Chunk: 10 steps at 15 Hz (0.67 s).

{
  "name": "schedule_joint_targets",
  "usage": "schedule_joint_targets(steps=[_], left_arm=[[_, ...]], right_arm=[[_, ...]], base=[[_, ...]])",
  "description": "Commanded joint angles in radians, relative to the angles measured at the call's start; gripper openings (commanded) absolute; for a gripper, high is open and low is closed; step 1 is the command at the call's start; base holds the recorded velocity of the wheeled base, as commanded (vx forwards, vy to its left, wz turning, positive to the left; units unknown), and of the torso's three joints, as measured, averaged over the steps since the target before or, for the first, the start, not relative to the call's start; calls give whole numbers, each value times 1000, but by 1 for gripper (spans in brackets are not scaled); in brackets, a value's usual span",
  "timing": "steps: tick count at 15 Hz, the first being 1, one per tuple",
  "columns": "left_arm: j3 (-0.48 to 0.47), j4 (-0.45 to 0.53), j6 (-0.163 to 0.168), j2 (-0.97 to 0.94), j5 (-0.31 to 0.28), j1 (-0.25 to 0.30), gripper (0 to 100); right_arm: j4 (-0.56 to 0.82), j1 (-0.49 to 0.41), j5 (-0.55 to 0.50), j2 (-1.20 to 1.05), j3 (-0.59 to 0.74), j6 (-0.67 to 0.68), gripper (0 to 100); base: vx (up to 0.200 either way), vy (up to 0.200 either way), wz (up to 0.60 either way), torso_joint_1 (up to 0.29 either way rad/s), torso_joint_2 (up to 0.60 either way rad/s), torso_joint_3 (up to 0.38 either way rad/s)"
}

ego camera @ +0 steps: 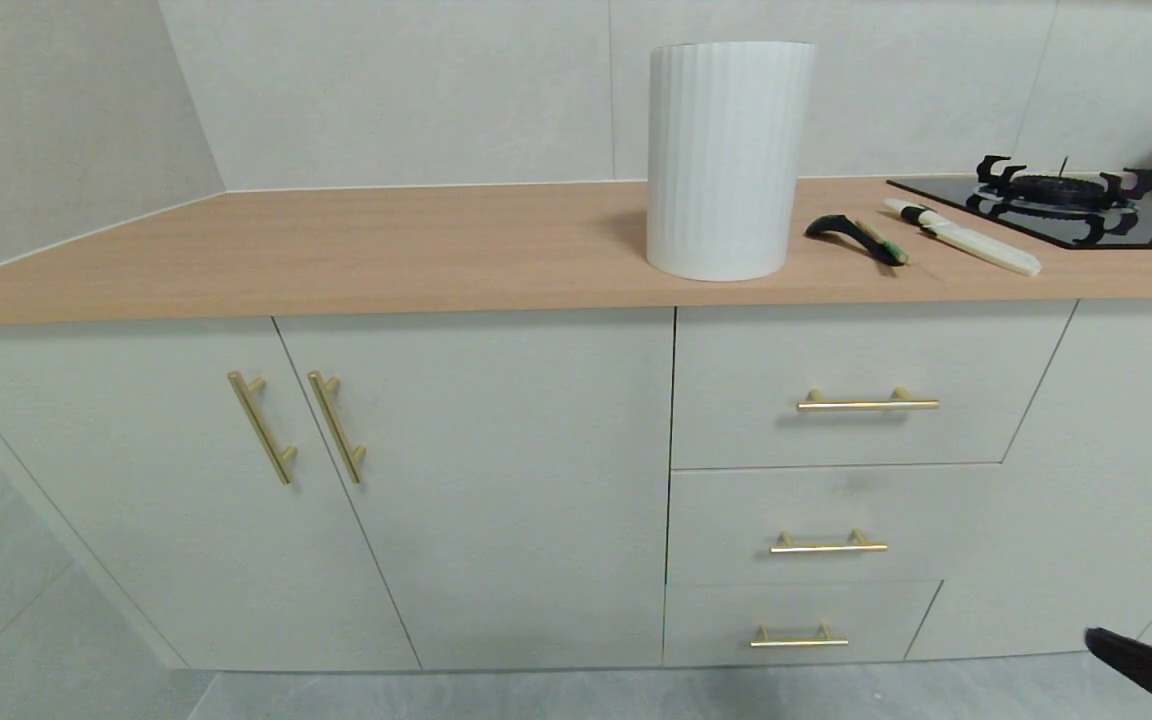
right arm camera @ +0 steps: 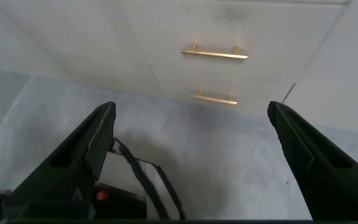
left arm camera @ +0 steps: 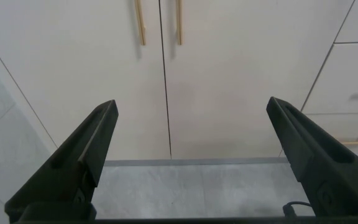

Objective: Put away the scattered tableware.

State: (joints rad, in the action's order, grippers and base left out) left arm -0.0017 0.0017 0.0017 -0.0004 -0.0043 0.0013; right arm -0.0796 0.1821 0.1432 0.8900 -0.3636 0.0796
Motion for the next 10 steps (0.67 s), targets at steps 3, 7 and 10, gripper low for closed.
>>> schedule_joint_targets(steps=[3, 7, 10], left_arm=[[0, 0, 0, 0, 0, 0, 100], [0, 0, 0, 0, 0, 0, 100], [0, 0, 0, 0, 0, 0, 100]], right_arm=[[-281, 22, -7, 606, -138, 0, 100], [-462, 19, -20, 880, -164, 3, 100], [-727, -7, -96, 1167, -181, 5, 100]], base=[[0, 0, 0, 0, 0, 0], [0, 0, 0, 0, 0, 0], [0, 0, 0, 0, 0, 0]])
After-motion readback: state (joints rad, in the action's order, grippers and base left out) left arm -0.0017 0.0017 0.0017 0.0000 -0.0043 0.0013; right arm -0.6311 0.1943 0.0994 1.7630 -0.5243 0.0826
